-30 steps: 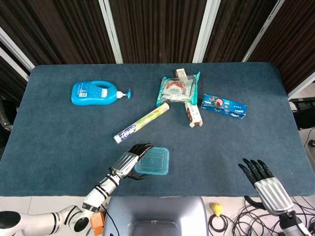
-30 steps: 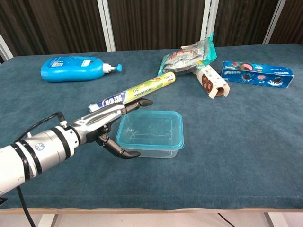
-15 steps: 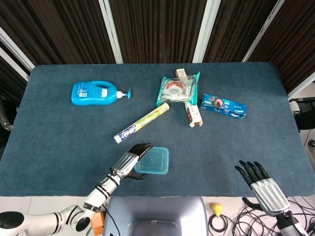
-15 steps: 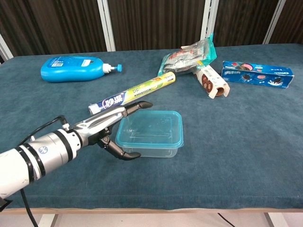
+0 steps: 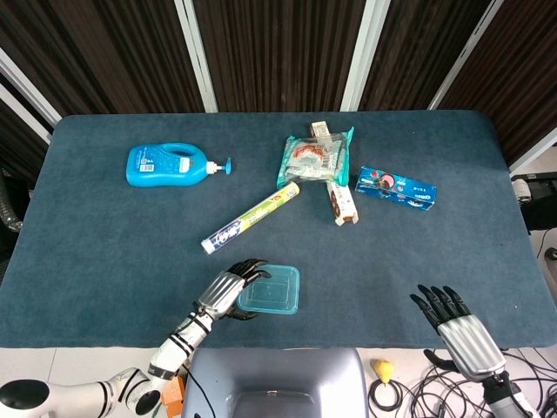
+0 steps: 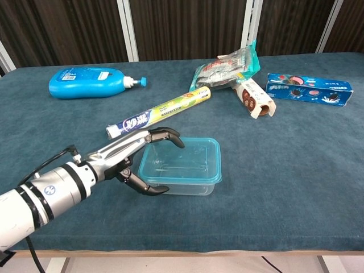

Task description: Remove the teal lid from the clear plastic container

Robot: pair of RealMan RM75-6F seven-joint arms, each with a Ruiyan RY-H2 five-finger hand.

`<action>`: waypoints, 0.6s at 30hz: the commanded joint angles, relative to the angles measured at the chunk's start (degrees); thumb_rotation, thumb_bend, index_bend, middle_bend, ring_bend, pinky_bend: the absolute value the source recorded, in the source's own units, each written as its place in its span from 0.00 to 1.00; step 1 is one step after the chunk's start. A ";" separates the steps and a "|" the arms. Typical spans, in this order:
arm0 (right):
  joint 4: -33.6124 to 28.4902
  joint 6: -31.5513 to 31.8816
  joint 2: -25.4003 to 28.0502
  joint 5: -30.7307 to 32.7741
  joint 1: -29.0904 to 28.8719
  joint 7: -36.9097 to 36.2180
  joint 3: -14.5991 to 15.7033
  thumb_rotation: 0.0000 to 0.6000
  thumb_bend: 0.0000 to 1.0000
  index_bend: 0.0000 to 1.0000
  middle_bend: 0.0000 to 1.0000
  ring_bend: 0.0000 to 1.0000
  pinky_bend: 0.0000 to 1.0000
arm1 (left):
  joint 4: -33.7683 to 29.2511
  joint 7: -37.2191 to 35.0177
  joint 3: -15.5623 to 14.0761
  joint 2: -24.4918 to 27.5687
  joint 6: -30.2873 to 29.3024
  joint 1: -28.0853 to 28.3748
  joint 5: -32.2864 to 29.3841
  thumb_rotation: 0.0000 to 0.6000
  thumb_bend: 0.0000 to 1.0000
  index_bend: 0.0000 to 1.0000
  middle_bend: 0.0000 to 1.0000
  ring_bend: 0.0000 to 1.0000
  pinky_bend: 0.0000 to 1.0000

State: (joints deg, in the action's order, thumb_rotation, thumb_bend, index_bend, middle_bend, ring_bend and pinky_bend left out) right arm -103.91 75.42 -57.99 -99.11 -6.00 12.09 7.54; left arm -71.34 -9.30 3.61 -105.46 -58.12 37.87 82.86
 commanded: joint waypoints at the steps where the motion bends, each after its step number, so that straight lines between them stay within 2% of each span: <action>1: 0.01 -1.50 -1.51 0.03 -1.48 0.63 -1.10 1.00 0.16 0.00 0.00 0.00 0.00 | -0.19 0.58 -0.11 -0.26 -0.94 -0.49 0.25 1.00 0.26 0.55 0.48 0.46 0.49; 5: -0.70 -6.43 -5.86 1.37 -5.99 3.24 -4.62 1.00 0.18 0.00 0.00 0.00 0.00 | -0.78 2.31 -0.43 -0.36 -1.81 -1.16 0.33 1.00 0.27 0.55 0.49 0.47 0.54; 11: 0.96 -15.87 -15.88 4.85 -13.98 11.32 -9.92 1.00 0.18 0.12 0.00 0.00 0.00 | -2.05 2.73 -0.36 -0.21 -1.97 -1.56 0.16 1.00 0.26 0.55 0.49 0.48 0.54; 15: 4.30 -19.64 -23.52 7.24 -18.44 12.30 -12.57 1.00 0.18 0.28 0.00 0.00 0.00 | -2.72 3.15 -0.43 0.15 -2.54 -1.93 0.42 1.00 0.26 0.55 0.49 0.49 0.55; 18: 7.09 -20.37 -27.95 6.75 -20.64 10.58 -12.91 1.00 0.18 0.36 0.00 0.00 0.00 | -3.29 3.39 -0.41 0.55 -2.62 -2.17 0.28 1.00 0.26 0.55 0.50 0.49 0.55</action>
State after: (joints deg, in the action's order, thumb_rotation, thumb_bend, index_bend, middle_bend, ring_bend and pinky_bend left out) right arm -99.61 56.89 -82.12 -92.99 -23.87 23.20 -4.05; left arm -74.56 -5.94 3.20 -104.97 -60.73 35.76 83.20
